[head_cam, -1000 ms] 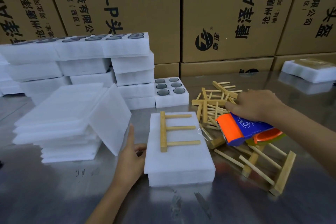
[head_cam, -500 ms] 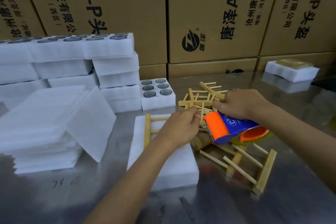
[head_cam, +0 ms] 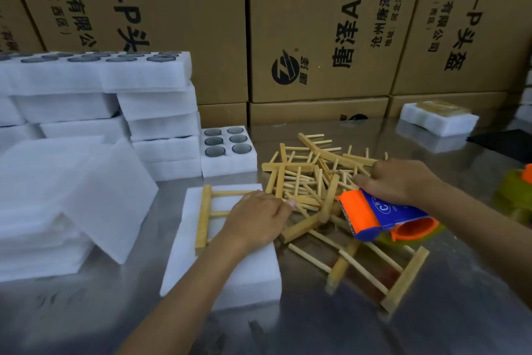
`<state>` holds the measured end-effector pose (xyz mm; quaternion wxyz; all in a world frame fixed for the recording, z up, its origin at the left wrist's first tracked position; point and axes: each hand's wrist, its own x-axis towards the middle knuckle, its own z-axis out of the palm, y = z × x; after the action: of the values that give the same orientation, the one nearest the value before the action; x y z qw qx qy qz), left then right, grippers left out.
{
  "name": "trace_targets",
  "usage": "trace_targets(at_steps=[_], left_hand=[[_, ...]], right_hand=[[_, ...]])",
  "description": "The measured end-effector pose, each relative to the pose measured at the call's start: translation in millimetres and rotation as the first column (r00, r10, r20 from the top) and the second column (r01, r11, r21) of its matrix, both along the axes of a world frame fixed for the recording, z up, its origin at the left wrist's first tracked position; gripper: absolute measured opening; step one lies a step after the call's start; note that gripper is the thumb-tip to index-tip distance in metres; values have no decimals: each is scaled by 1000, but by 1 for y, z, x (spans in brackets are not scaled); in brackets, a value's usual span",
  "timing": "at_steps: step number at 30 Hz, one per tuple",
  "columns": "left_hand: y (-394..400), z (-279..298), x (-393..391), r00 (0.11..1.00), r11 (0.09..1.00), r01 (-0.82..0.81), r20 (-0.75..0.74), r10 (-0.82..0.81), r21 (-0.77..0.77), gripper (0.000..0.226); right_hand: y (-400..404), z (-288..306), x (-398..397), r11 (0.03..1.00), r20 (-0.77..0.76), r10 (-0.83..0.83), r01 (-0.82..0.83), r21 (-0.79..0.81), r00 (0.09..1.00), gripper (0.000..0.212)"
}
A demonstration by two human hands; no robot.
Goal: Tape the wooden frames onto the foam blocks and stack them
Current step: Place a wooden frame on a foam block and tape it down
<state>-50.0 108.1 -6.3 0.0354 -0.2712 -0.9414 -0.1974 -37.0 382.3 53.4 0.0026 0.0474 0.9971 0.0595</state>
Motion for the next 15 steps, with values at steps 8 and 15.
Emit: trace_targets(at_steps=[8, 15], left_hand=[[16, 20, -9, 998, 998, 38, -47, -37, 40, 34], [62, 17, -15, 918, 959, 123, 339, -207, 254, 22]], right_hand=[[-1, -9, 3, 1000, -138, -8, 8, -4, 990, 51], [-1, -11, 2, 1000, -171, -29, 28, -6, 985, 52]])
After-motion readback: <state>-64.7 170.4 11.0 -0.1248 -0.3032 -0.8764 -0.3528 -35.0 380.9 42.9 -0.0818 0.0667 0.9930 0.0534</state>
